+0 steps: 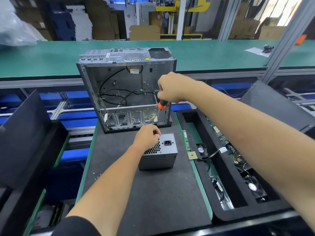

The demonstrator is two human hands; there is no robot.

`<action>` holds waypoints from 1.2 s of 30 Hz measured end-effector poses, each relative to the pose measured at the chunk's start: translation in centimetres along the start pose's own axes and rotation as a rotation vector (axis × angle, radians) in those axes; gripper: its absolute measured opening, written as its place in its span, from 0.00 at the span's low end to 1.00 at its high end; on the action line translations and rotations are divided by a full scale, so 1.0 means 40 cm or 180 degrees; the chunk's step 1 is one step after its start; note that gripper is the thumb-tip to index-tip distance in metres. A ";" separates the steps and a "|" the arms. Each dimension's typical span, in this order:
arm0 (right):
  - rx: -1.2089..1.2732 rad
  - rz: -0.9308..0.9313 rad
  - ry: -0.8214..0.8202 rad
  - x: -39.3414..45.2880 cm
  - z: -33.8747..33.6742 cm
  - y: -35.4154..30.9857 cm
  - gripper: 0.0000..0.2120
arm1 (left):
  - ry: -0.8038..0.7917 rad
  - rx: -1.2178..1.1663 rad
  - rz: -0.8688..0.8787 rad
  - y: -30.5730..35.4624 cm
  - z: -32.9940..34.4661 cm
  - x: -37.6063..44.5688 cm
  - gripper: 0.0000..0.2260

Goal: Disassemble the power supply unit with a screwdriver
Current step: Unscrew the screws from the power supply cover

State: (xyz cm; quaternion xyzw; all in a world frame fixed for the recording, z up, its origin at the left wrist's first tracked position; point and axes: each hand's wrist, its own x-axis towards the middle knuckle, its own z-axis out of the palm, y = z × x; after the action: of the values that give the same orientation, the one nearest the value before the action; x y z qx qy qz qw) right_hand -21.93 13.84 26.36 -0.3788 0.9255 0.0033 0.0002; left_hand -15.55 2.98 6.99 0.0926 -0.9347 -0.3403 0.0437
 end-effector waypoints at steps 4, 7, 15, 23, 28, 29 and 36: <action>0.0419 0.0112 -0.0168 0.003 0.033 0.007 0.11 | 0.0054 0.0039 -0.0077 0.008 0.001 0.002 0.10; 0.0388 0.0121 -0.0590 0.001 0.056 0.007 0.12 | 0.0031 0.0046 -0.0057 0.005 0.000 0.003 0.08; 0.0217 0.0283 -0.1107 -0.008 0.136 0.013 0.10 | 0.0155 0.0223 0.0306 0.004 0.008 -0.012 0.08; 0.1238 0.0786 -0.1375 -0.020 0.195 0.003 0.10 | 0.0208 0.0996 0.0704 0.010 0.016 -0.022 0.07; 0.1008 0.0821 -0.1312 -0.023 0.213 -0.005 0.13 | 0.0260 0.1825 0.0766 0.022 0.024 -0.026 0.12; 0.0964 0.0816 -0.1301 -0.024 0.213 -0.006 0.13 | 0.0259 0.1938 0.0793 0.021 0.027 -0.027 0.13; 0.1012 0.0713 -0.1338 -0.022 0.214 -0.009 0.14 | 0.0692 0.0336 -0.0118 0.012 0.006 -0.022 0.04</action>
State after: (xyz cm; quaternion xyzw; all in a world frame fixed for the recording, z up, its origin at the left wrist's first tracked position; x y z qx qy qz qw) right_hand -21.09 14.25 17.82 -0.2604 0.9301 -0.0633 0.2511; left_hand -14.80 3.66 7.11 0.1484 -0.9392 -0.2793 0.1335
